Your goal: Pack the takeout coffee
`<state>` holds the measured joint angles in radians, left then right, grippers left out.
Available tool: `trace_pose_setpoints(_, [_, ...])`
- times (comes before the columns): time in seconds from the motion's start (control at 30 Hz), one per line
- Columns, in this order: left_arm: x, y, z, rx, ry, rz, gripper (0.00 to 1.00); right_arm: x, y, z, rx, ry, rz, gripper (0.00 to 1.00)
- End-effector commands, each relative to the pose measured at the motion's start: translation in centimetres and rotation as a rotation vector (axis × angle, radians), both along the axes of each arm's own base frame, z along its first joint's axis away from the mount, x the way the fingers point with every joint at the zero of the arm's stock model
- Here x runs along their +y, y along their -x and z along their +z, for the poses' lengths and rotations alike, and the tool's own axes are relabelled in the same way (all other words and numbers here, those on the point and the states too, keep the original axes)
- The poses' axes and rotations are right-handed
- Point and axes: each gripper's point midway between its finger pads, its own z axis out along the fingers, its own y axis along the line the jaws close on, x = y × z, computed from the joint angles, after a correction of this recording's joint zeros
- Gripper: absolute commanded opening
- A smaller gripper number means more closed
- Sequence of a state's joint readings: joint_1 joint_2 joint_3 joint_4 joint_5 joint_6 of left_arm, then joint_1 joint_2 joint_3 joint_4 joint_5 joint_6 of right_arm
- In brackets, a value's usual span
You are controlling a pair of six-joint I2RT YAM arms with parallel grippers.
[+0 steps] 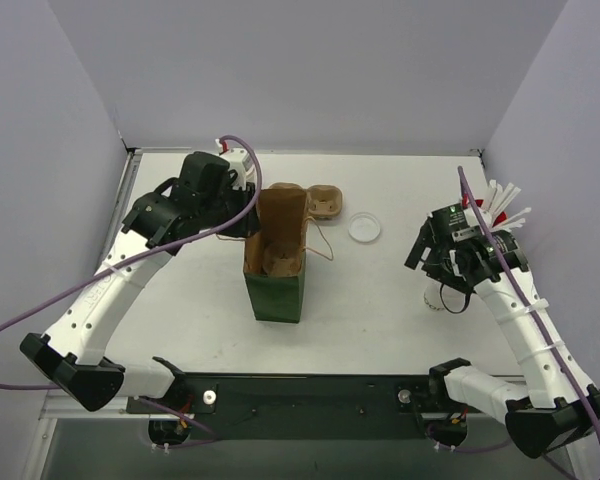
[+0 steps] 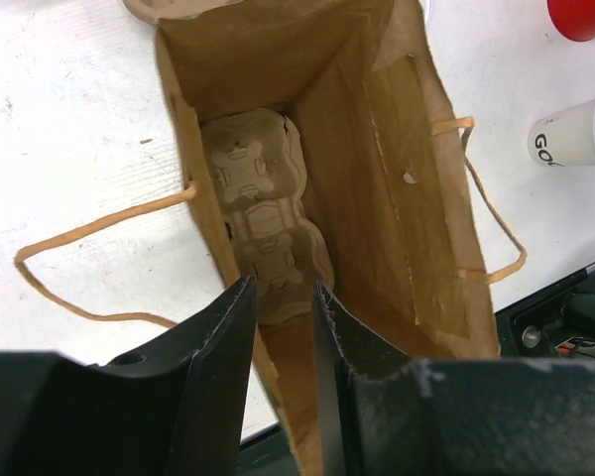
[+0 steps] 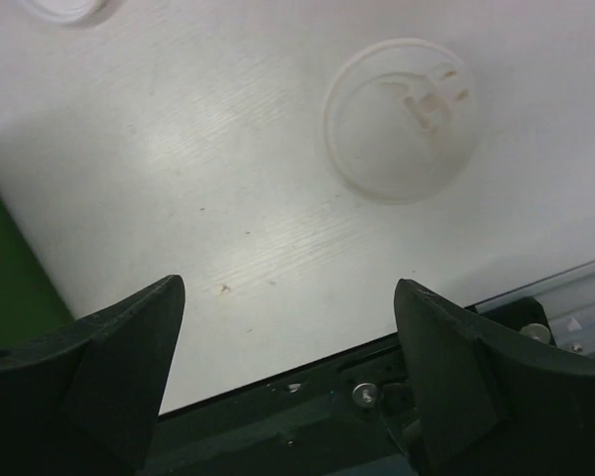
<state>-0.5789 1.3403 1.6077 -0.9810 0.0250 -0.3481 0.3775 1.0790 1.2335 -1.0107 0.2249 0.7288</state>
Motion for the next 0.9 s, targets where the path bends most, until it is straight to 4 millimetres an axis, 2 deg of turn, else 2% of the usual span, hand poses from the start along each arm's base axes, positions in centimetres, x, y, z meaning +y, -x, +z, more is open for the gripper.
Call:
trace_pose_setpoints(0.0, [-0.1, -0.2, 2.0, -0.09, 0.041, -0.032, 0.39, -4.1, 1.3, -1.5, 0.035, 0.084, -0.117, 0.83])
trace_pose_setpoints(0.03, [0.0, -0.2, 2.1, -0.097, 0.038, -0.037, 0.39, -5.1, 1.3, -1.8, 0.053, 0.095, -0.153, 0.84])
trace_pose_setpoints(0.2, [-0.3, 0.0, 2.4, -0.106, 0.046, -0.062, 0.4, -7.0, 0.4, -3.4, 0.095, 0.103, -0.19, 0.87])
trace_pose_setpoints(0.53, [-0.5, 0.1, 1.8, -0.101, 0.046, -0.081, 0.39, -7.6, -0.5, -7.1, 0.176, 0.046, -0.196, 0.88])
trace_pose_setpoints(0.73, [-0.6, 0.0, 1.9, -0.104, 0.047, -0.083, 0.39, -8.6, -0.9, -7.7, 0.191, 0.027, -0.234, 0.87])
trace_pose_setpoints(0.87, [-0.7, -0.1, 1.8, -0.102, 0.045, -0.084, 0.39, -8.5, -0.9, -8.1, 0.201, 0.014, -0.237, 0.85])
